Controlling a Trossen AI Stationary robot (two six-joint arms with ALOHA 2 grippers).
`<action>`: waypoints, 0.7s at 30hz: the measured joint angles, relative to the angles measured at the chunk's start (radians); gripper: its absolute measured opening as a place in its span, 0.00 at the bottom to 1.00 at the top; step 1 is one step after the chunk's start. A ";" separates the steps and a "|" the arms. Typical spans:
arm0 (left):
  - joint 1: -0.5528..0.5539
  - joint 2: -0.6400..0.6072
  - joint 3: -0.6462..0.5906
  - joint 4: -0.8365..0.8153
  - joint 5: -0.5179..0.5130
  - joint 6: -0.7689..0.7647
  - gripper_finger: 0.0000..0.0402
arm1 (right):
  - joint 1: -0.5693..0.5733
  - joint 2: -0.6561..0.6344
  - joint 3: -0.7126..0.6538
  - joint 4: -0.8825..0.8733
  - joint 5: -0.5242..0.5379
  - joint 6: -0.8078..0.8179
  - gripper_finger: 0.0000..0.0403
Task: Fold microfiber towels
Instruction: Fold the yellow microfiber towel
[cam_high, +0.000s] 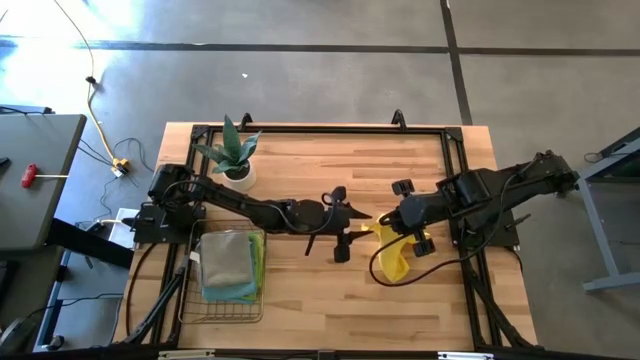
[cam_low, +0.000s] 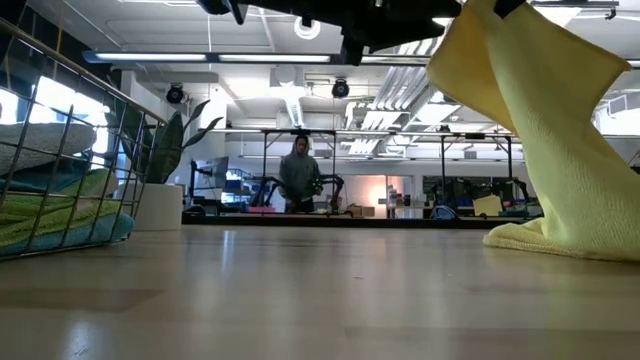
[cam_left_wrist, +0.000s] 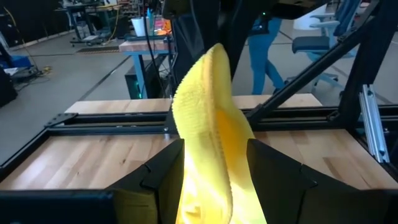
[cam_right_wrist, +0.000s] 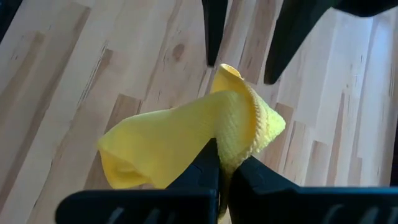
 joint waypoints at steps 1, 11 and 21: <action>0.001 0.000 0.000 -0.001 0.000 -0.001 0.41 | 0.000 0.000 0.000 0.006 0.000 -0.002 0.00; 0.001 0.000 0.000 -0.127 -0.026 -0.078 0.41 | 0.000 0.000 0.000 0.040 0.077 -0.047 0.00; 0.013 0.000 0.000 -0.140 -0.068 -0.065 0.18 | 0.000 0.000 0.000 0.049 0.076 -0.049 0.00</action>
